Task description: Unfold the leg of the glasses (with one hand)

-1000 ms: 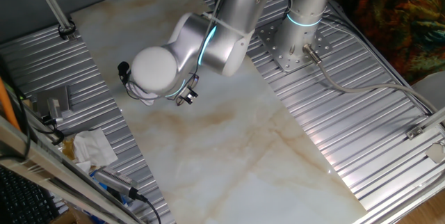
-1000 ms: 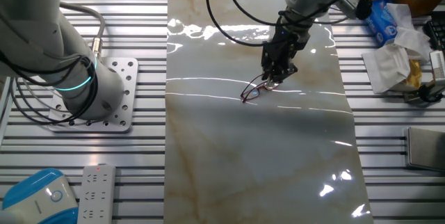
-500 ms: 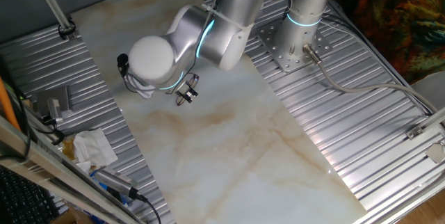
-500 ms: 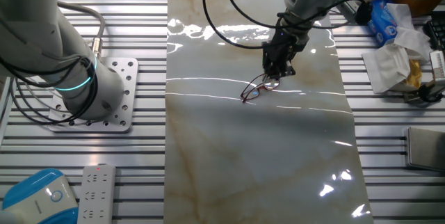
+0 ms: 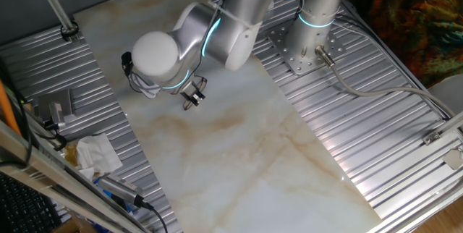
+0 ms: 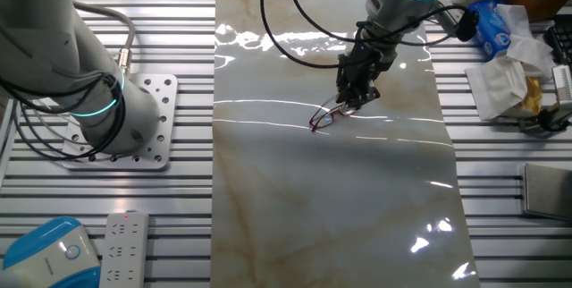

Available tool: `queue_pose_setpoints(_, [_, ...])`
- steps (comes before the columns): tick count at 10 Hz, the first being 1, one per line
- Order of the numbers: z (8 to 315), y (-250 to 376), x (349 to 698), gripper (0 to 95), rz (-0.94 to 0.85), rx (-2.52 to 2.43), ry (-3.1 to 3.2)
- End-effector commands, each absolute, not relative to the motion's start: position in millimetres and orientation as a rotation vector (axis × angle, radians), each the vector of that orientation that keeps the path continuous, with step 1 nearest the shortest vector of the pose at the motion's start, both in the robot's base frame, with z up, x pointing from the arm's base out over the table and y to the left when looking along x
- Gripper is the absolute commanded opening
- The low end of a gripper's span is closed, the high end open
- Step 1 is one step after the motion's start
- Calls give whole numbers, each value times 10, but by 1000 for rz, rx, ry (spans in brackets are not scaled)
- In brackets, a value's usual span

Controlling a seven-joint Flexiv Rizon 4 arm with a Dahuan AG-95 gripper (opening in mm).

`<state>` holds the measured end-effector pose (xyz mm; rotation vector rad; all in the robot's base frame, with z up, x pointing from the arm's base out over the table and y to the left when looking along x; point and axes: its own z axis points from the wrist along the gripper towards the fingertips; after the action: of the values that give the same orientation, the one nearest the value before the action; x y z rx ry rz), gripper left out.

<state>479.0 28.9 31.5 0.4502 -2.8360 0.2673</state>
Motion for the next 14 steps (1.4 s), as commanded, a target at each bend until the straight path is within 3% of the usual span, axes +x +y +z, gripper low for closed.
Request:
queue_pose_setpoints(1, [275,288,4815,190,264,444,-2834])
queue_pose_setpoints(6, [234,281,4817,190,265,435,-2837])
queue_pose_setpoints(7, [235,281,4816,0,263,429,-2839])
queue_pose_setpoints(14, [234,285,4819,0,251,425,-2844])
